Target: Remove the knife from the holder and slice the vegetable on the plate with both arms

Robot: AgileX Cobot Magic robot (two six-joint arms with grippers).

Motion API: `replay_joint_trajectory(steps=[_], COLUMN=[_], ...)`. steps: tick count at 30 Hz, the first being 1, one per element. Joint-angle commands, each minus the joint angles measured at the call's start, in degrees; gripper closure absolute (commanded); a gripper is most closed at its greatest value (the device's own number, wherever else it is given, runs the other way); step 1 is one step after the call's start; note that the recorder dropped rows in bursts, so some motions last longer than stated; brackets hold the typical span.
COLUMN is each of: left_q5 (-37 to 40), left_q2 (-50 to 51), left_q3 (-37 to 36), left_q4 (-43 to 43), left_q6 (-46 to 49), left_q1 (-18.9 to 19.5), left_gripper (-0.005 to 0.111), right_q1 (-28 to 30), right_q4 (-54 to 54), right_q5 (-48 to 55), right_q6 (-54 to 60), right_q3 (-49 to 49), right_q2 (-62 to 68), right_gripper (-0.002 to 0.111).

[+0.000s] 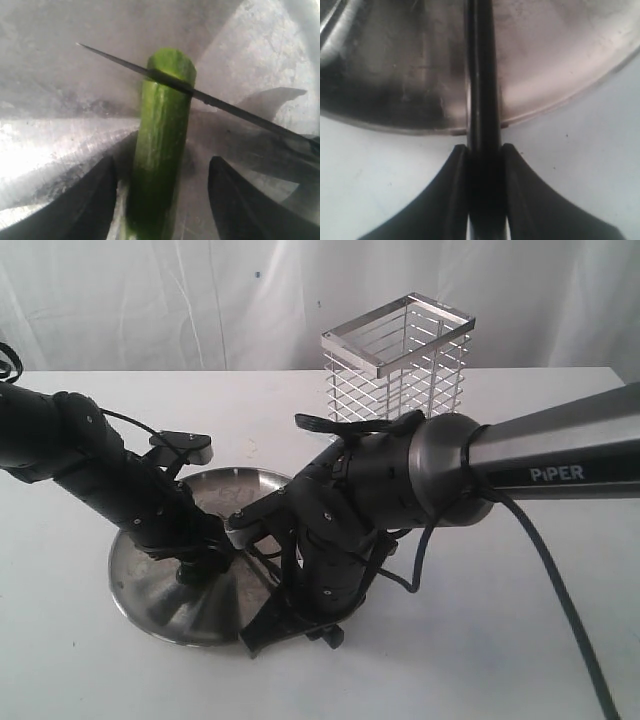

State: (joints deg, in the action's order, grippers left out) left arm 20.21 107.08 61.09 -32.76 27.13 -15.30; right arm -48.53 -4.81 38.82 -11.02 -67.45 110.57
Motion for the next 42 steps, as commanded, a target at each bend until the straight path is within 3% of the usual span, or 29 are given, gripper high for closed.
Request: replay_joint_trajectory(steps=[1,22,29,35,42], left_q5=[2.09,2.34,3.28,5.14,7.69], left_q2=[-0.46,-0.7,-5.8,-10.35,-10.6], left_q3=[-0.37,-0.37,-0.37,-0.37,-0.37], left_q4=[-0.45,0.41,3.47,12.96,13.57], left_q6=[0.27,0.27,0.27,-5.41,-5.93], left_q1=[0.28,0.28,0.28,0.92,2.02], left_gripper=[0.048,0.048,0.048,0.048,0.048], right_q1=[-0.11,0.0,0.0,0.0,0.0], right_q4=[-1.16,-4.23,-5.54,-5.77,-5.77], right_q5=[-1.6,3.64,3.88,3.88,3.75], right_q6=[0.84,3.32,3.32,3.32,3.32], right_q3=[-1.11,-9.67,-9.78,-9.78,-9.78], right_q2=[0.14,5.95,5.95,5.95,5.95], right_gripper=[0.108,0.108,0.108,0.108,0.108])
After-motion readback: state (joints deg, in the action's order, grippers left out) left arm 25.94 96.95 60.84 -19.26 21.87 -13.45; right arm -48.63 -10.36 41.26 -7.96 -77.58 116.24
